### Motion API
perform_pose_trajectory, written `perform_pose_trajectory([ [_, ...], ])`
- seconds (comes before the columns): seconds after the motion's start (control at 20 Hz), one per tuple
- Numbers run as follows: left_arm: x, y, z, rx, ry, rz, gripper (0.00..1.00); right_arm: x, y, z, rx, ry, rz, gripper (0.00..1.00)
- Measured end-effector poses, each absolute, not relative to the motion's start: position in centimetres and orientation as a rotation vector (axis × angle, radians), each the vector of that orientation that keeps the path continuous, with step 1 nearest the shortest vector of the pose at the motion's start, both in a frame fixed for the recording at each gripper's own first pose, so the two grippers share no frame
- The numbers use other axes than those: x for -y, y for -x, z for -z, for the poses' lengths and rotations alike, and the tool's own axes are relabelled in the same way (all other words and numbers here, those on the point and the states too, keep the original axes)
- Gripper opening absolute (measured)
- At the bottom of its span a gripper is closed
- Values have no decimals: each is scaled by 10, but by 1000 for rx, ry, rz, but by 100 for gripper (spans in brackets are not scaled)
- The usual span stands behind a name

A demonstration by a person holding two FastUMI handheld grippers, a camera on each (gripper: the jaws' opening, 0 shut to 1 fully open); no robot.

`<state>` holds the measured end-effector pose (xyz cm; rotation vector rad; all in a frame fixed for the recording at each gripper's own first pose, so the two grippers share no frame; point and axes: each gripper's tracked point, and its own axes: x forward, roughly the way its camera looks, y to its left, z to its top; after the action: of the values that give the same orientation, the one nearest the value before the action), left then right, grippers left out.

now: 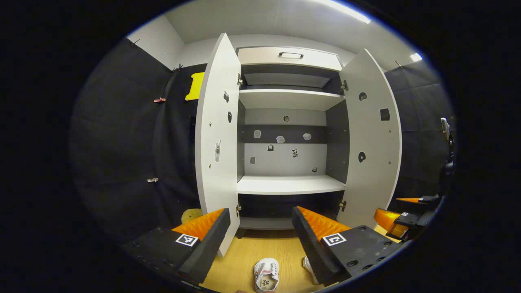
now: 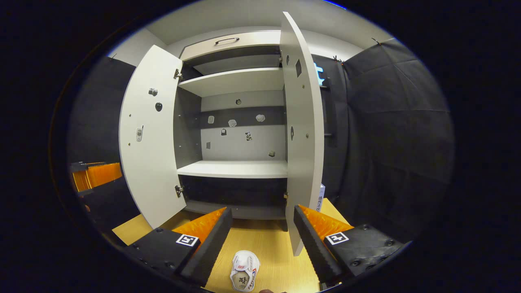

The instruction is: Grab one shoe with the right hand and put it into the shoe cabinet, grab the other shoe with the left hand and put it into the shoe cabinet; then close the right door with the right hand and the left door with the left hand.

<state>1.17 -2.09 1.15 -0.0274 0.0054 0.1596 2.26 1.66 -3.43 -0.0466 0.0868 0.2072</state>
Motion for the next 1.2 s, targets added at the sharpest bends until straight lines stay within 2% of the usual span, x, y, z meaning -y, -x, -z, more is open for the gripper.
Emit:
perform_pose_trajectory([
  [0.3, 16, -34, -5, -28, -12, -95, 95, -34, -23, 41, -145, 8, -214, 97],
  [0.75, 0, -37, 14, -29, -25, 97, 95, -67, -12, 54, -194, 47, -96, 98],
  [1.2, -22, -22, 85, -169, 128, 220, 95, -112, 11, 158, -530, 135, -202, 98],
])
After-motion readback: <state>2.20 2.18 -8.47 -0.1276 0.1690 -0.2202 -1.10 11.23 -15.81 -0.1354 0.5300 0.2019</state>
